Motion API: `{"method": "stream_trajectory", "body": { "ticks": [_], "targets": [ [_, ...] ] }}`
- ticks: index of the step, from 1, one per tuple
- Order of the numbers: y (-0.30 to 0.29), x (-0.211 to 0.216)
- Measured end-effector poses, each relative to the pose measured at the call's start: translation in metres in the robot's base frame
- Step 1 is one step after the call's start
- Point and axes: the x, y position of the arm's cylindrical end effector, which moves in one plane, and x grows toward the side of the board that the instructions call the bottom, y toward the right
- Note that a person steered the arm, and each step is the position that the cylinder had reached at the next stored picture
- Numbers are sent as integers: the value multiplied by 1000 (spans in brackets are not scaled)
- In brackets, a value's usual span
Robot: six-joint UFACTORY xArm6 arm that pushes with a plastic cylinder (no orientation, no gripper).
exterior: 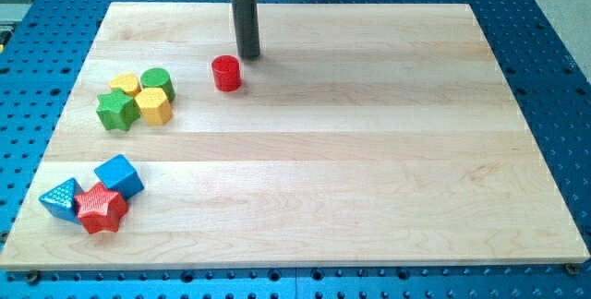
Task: Move the red circle to the right of the cube
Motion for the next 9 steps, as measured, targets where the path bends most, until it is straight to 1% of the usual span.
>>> {"method": "stream_trajectory", "body": {
  "ticks": [1, 2, 3, 4, 5, 6, 7, 8, 9],
  "targets": [
    [-5, 58],
    [17, 22],
    [-25, 18],
    [-56, 72],
    [-50, 110],
    [-3, 110],
    [14, 110],
    [-15, 103],
    [-41, 116]
  ]
}}
